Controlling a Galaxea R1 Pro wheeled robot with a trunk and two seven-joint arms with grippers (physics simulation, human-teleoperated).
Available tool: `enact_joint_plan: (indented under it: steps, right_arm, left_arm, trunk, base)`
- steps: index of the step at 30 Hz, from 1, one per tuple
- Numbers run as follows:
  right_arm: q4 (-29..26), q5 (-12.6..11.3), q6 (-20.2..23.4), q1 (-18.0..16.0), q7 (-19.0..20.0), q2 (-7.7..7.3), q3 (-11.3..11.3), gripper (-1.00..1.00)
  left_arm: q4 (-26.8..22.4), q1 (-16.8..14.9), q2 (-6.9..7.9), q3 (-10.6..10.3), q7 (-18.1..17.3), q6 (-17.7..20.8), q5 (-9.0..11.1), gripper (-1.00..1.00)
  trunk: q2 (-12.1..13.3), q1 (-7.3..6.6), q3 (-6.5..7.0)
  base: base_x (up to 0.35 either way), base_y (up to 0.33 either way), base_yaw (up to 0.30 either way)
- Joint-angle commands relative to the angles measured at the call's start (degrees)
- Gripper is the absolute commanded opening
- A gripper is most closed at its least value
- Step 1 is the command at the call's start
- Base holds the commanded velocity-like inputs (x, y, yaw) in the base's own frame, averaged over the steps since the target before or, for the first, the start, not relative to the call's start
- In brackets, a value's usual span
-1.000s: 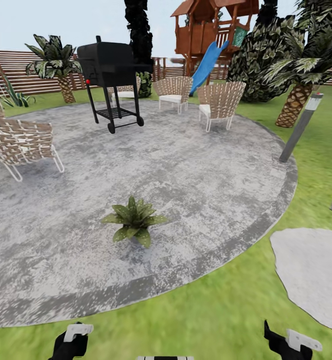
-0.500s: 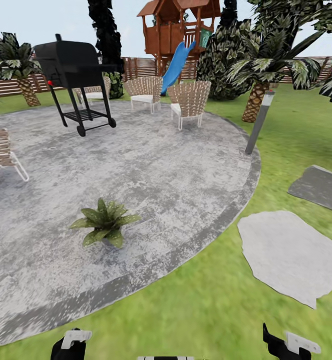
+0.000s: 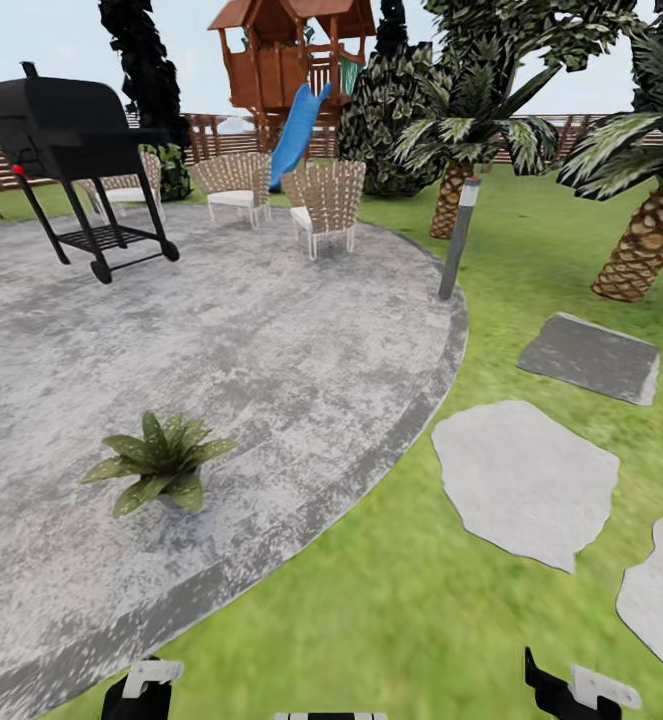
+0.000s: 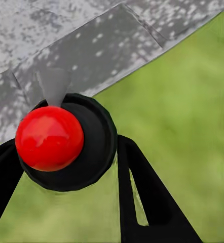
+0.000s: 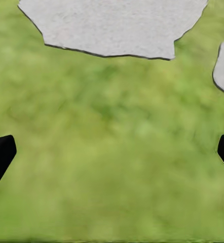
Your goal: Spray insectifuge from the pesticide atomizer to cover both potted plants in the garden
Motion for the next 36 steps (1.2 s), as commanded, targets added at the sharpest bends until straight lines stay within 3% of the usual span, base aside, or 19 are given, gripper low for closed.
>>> enact_joint_plan:
  steps: [1,36]
  right_arm:
    - [-0.08,0.29,-0.19,-0.07,0.46,0.06,-0.49,1.0]
    - [-0.03,0.29,-0.19,0.24,0.46,-0.02,-0.49,1.0]
  left_arm:
    - [0.02,-0.02,0.01,0.5,-0.41,-0.17,-0.26,-1.0]
    - [0.19,0.16,-0.17,0.5,-1.41,-0.02,-1.04,-1.0]
  trunk:
    - [-0.02,-0.01,-0.04]
    - [-0.02,-0.01,-0.04]
  base:
    - [0.0,0.0,-0.3]
    - [0.0,0.0,-0.3]
